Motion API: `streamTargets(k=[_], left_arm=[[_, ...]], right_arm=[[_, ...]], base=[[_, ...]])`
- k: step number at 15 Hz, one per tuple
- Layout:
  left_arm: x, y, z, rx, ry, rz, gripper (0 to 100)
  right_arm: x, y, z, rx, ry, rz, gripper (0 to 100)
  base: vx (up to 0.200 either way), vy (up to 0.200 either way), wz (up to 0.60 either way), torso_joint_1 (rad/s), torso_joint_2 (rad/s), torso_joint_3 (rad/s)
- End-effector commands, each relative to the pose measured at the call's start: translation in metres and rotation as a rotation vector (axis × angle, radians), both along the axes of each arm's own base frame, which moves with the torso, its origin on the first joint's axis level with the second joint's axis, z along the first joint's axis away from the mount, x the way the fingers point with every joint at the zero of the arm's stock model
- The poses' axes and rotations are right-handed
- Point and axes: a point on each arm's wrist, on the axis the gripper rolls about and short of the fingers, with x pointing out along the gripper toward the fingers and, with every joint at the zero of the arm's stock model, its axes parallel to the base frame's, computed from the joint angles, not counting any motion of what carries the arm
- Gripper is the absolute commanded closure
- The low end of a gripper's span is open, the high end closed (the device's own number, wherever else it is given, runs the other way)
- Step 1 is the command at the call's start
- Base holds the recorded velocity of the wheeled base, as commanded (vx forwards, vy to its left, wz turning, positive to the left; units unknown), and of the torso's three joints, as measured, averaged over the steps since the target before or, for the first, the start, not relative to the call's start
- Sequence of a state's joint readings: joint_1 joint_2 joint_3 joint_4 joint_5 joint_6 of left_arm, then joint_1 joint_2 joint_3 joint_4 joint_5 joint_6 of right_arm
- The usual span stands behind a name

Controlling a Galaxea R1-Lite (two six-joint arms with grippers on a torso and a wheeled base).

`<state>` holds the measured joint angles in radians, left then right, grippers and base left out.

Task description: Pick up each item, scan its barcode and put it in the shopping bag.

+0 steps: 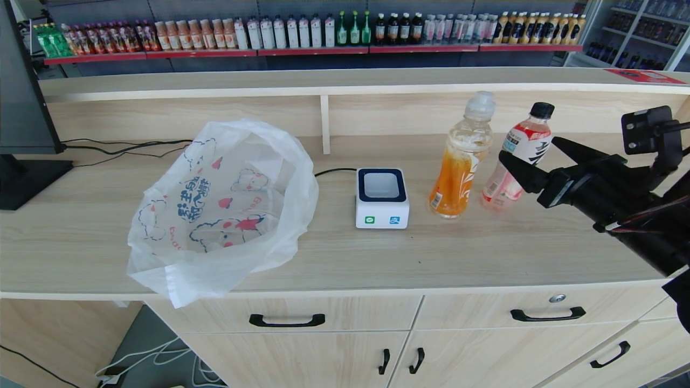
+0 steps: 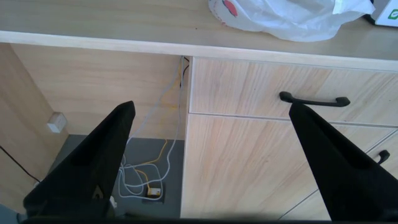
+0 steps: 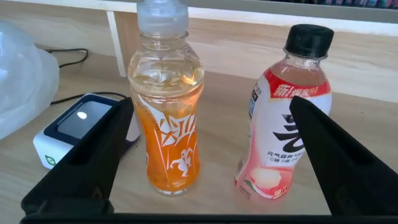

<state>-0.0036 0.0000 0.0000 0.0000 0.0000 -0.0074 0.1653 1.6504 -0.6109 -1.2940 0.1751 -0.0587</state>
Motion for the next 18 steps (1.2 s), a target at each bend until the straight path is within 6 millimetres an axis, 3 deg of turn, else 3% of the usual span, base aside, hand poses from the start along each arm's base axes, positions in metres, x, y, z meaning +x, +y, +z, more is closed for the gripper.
streamTargets(k=[1, 8, 13, 18], left_arm=[[0.0, 0.0, 0.0, 0.0, 0.0, 0.001, 0], [0.0, 0.0, 0.0, 0.0, 0.0, 0.001, 0], [0.0, 0.0, 0.0, 0.0, 0.0, 0.001, 0], [0.0, 0.0, 0.0, 0.0, 0.0, 0.001, 0]], right_arm=[[0.011, 0.007, -0.02, 0.005, 0.069, 0.021, 0], [0.044, 0.013, -0.044, 0.044, 0.122, 0.035, 0], [0.054, 0.016, -0.057, 0.044, 0.153, 0.058, 0], [0.069, 0.023, -0.056, 0.051, 0.129, 0.073, 0]], base=[[0.0, 0.0, 0.0, 0.0, 0.0, 0.0], [0.0, 0.0, 0.0, 0.0, 0.0, 0.0], [0.0, 0.0, 0.0, 0.0, 0.0, 0.0], [0.0, 0.0, 0.0, 0.0, 0.0, 0.0]])
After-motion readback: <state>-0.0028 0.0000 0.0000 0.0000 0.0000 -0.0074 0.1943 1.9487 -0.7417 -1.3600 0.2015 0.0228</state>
